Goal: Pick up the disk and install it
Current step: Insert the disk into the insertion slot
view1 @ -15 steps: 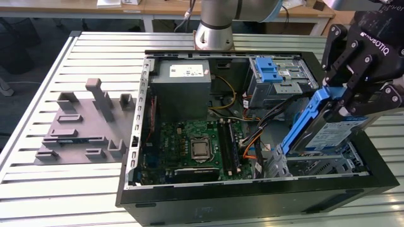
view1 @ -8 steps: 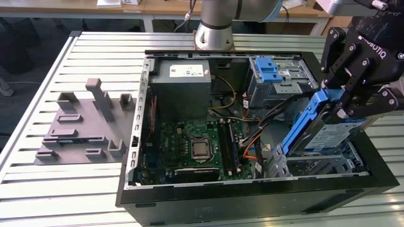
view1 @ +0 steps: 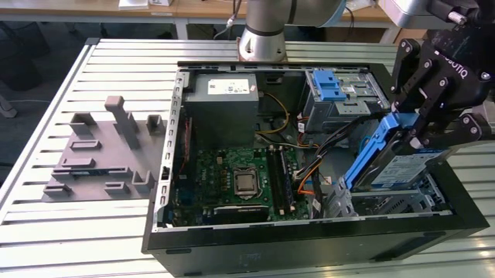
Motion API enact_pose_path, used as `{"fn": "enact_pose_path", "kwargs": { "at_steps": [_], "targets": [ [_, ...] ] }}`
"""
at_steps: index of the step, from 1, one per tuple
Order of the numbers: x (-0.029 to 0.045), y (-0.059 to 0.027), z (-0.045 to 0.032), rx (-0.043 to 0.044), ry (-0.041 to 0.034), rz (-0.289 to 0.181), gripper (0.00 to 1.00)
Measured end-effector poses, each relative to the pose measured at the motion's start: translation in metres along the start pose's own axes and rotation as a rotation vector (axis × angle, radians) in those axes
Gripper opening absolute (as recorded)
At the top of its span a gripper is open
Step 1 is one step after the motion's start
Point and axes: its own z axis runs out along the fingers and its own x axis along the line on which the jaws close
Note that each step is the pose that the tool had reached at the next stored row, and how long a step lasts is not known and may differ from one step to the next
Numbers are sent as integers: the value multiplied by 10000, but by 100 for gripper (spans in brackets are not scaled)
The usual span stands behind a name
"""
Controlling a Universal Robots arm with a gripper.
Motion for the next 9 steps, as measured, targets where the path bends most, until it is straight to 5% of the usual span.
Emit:
{"fn": "enact_pose_path", "kwargs": {
  "at_steps": [9],
  "targets": [
    [0, 0, 38, -6, 0, 0, 36]
  ]
}}
